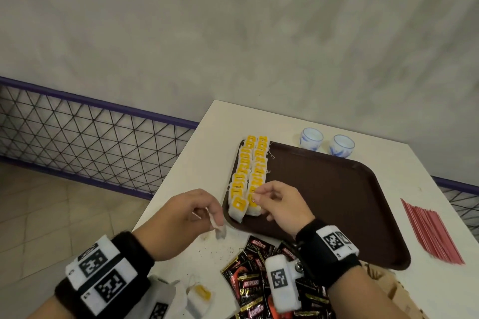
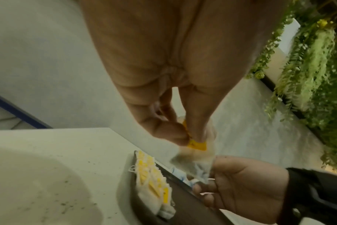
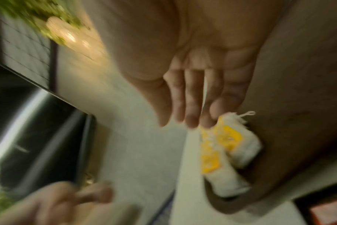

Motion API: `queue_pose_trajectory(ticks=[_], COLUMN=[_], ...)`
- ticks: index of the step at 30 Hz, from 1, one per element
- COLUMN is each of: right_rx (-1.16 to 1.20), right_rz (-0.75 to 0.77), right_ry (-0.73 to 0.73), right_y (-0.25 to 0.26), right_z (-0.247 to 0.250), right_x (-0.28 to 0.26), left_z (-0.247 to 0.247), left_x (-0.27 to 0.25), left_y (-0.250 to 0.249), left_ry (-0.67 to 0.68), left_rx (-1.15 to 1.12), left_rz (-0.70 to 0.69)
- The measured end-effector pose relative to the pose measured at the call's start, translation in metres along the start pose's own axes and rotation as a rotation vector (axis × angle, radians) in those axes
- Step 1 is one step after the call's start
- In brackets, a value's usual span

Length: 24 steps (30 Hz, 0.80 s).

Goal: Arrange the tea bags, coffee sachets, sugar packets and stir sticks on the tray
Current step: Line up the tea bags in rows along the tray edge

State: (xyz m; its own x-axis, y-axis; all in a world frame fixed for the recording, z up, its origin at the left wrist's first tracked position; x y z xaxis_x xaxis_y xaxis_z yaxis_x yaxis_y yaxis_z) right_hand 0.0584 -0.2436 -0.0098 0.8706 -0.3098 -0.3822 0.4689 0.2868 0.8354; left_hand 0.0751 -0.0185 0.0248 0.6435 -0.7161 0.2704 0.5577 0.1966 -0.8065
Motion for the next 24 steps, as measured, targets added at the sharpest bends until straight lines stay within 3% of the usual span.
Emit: queue_pose_trajectory(ticks=[4,6,10,12,15,20,24], right_rx=[0.201,0.243,0.252,0.193,0.118,0.148,0.121], right_rz=[0.004,0.043,0.109,0.098,0.013,-0.044,0.008], right_ry=[0.471,0.539,0.451,0.397,0.178,0.006,-0.144], right_y=[0.012,0.015,0.018,0.014,-0.003,-0.022,-0.020], right_z=[-0.010,-0.011,-0.006,-0.001,0.014,0.029,0.033], right_x=[-0.037,-0.049,-0.055,-0.054,-0.042,-0.035,-0.033], left_z=[-0.008,-0.010,-0.012,-0.009,0.001,-0.010,-0.021], left_x=[0.015,0.021,0.026,0.021,-0.008,-0.081,-0.097], left_y=[-0.019,-0.026,-0.032,-0.026,-0.006,0.037,0.056], left_ry=[0.056,0.040,-0.046,-0.118,-0.156,0.308,0.395], left_rx=[-0.161,-0.193,-0.205,-0.233,-0.098,0.239,0.310], left_rz=[-0.058,-0.092,-0.111,-0.058,0.046,0.345,0.364])
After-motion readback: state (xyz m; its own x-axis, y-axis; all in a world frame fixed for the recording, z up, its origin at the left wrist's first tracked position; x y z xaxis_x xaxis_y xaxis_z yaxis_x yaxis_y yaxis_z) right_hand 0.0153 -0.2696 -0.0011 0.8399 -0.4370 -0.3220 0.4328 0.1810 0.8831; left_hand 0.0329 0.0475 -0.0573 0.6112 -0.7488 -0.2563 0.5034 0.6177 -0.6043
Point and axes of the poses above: each hand's wrist, its own x-axis towards the middle knuckle, its own z-axis out of the back of the hand, y = z × x, the point moved 3 cm from there along x, towards the middle knuckle, and after that the axes turned 14 degrees about -z, right-handed, at the moved point
